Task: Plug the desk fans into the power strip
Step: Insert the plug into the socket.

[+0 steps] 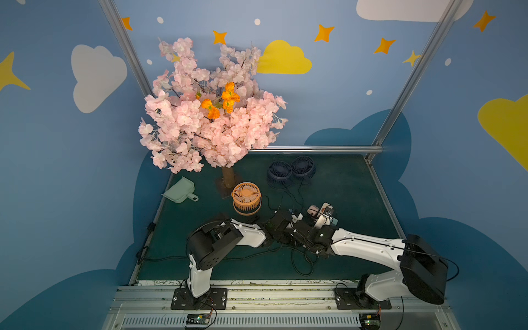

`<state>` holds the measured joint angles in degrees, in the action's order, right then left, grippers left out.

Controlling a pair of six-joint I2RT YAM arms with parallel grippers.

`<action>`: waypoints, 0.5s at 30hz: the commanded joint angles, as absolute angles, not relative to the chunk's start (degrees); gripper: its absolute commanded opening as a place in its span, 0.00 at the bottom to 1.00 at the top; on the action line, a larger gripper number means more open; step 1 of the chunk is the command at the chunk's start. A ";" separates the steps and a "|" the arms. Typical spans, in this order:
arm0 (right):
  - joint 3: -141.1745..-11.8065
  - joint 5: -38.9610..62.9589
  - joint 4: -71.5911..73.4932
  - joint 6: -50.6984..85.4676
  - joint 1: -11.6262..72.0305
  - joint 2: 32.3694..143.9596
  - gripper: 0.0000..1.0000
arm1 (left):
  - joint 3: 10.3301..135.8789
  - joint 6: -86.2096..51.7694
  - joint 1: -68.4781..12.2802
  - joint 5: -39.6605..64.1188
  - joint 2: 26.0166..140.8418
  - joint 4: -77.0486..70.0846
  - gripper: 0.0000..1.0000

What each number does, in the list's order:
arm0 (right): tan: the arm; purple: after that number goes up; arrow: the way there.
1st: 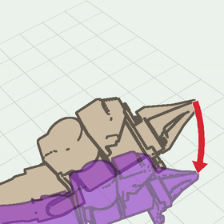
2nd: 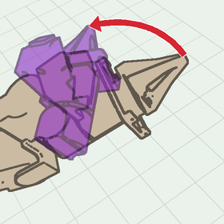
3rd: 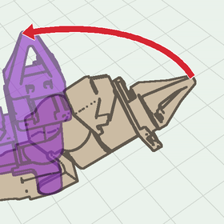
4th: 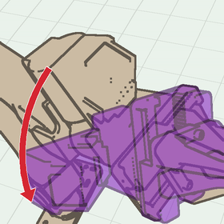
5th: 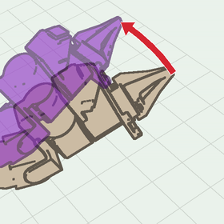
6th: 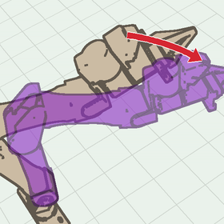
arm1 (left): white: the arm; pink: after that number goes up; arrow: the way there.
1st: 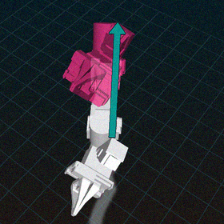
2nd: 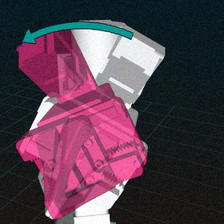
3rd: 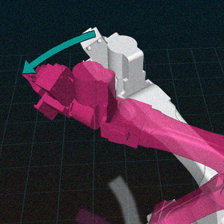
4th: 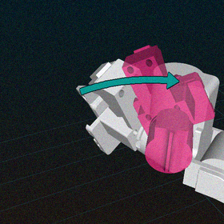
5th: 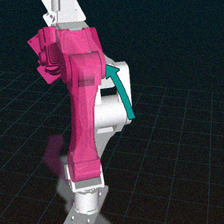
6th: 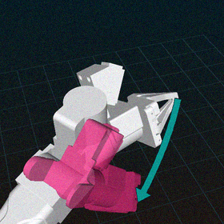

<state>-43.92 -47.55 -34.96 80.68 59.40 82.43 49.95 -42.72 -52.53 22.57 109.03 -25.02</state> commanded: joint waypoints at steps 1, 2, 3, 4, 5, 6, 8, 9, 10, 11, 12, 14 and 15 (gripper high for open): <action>-38.79 -28.34 -39.20 84.21 60.38 88.41 0.00 | 49.24 -43.03 -52.64 23.78 110.29 -27.00 0.41; -38.76 -27.88 -38.72 84.20 60.38 88.81 0.00 | 49.22 -43.06 -52.60 23.88 110.30 -27.08 0.41; -38.76 -27.45 -38.55 84.20 60.38 89.19 0.00 | 49.26 -43.13 -52.64 23.90 110.30 -27.19 0.41; -38.76 -27.26 -38.26 84.17 60.42 89.49 0.00 | 49.22 -43.15 -52.65 23.92 110.30 -27.24 0.41; -38.76 -26.48 -38.04 84.20 60.46 90.07 0.00 | 49.24 -43.23 -52.65 23.86 110.30 -27.29 0.41; -38.77 -25.62 -37.91 84.65 60.42 90.83 0.00 | 49.29 -43.31 -52.65 23.90 110.30 -27.36 0.41; -36.76 -24.46 -37.47 87.44 60.38 91.96 0.00 | 49.50 -43.33 -52.65 23.98 110.30 -27.49 0.41; -36.21 -23.74 -36.75 87.71 60.38 92.17 0.00 | 49.53 -43.40 -52.65 23.95 110.30 -27.51 0.41; -36.05 -23.25 -36.43 87.15 60.38 92.24 0.00 | 49.49 -43.48 -52.66 23.99 110.30 -27.51 0.41; -36.29 -22.85 -36.35 86.30 60.42 92.32 0.00 | 49.43 -43.57 -52.65 24.06 110.30 -27.51 0.40; -36.51 -22.43 -36.31 85.01 60.46 92.48 0.00 | 49.35 -43.67 -52.65 24.16 110.24 -27.51 0.40; -36.29 -21.65 -36.25 85.58 60.61 93.09 0.00 | 49.17 -43.69 -52.67 24.26 110.06 -27.51 0.40; -35.87 -21.21 -35.73 86.29 60.72 93.53 0.00 | 48.99 -43.57 -52.69 24.26 110.00 -27.59 0.40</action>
